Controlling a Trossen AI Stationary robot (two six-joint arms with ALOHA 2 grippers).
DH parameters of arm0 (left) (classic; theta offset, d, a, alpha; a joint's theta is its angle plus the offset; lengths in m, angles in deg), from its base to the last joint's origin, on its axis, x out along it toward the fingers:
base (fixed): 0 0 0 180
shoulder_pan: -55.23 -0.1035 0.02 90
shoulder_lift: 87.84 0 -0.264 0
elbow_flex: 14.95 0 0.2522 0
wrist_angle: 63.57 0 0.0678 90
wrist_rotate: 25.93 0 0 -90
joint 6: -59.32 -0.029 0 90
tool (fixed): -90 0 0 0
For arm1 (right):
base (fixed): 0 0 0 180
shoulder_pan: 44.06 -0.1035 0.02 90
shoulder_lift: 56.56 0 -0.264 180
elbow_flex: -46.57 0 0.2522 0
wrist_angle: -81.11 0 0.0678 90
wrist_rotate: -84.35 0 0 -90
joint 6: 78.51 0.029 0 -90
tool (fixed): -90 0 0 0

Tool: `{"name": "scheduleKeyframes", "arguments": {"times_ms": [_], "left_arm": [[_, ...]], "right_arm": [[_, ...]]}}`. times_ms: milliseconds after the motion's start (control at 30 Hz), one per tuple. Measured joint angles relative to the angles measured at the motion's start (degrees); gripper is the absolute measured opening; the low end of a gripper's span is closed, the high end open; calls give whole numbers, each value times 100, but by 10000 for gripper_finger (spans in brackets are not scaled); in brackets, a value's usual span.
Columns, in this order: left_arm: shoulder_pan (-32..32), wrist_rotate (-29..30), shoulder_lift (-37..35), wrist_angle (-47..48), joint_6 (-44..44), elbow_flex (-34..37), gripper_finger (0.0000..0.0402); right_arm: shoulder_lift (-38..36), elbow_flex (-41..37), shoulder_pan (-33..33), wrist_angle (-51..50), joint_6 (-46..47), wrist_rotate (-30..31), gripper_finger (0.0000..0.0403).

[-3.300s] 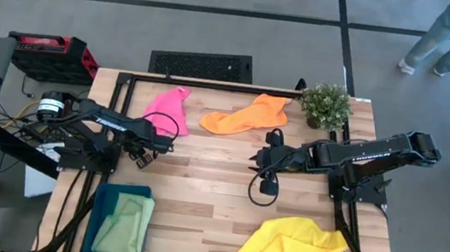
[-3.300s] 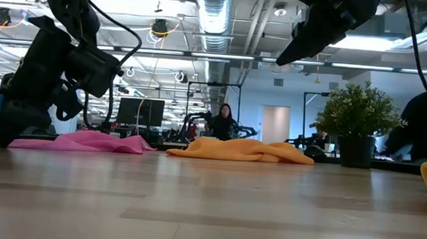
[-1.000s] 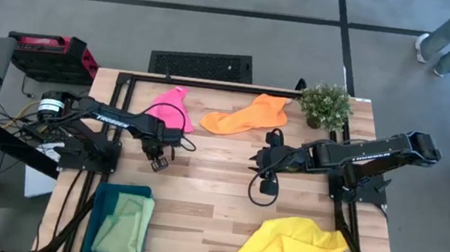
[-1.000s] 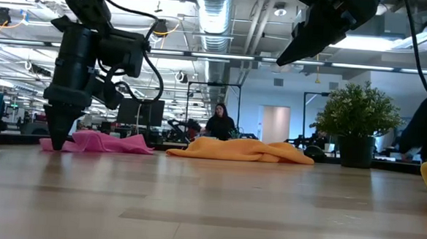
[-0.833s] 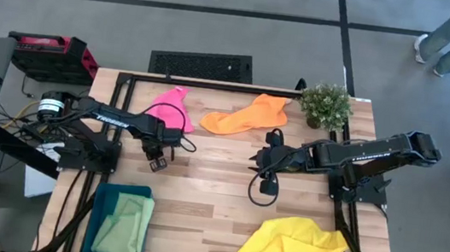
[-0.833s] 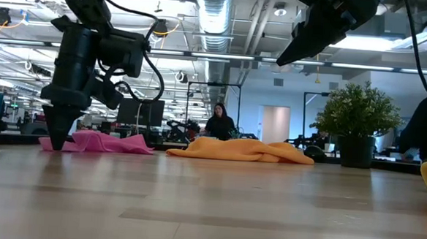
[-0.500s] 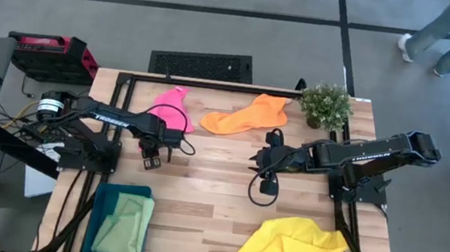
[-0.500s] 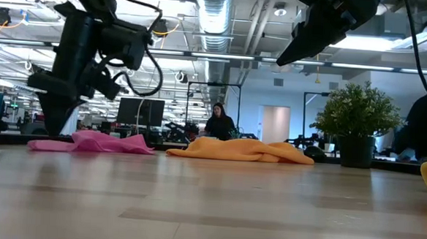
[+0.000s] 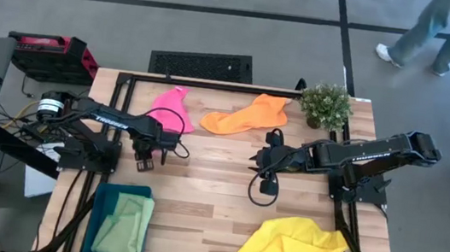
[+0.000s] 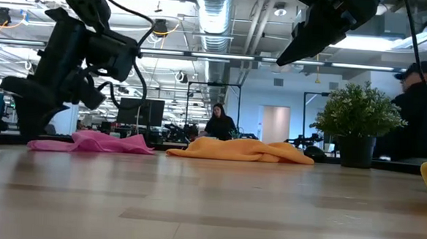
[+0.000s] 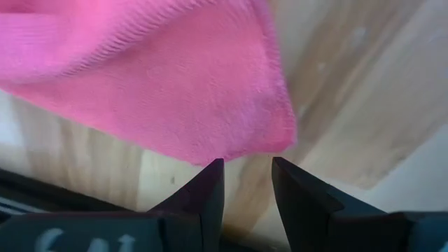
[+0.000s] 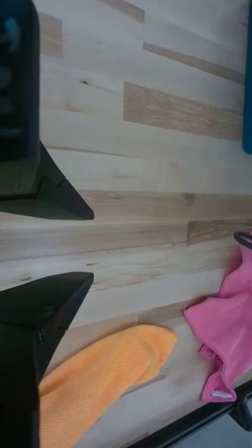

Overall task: Fold microfiber towels
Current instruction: Fold the pink microfiber towel

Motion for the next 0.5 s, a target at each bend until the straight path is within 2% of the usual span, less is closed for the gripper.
{"name": "scheduleKeyframes", "arguments": {"times_ms": [133, 500], "left_arm": [[1, -238, 0, -42, -152, 0, 114], [1, -238, 0, -151, -244, 0, 114]], "right_arm": [[0, 0, 0, 0, 2, 0, 155], [0, 2, 0, -8, -9, 0, 155]]}}
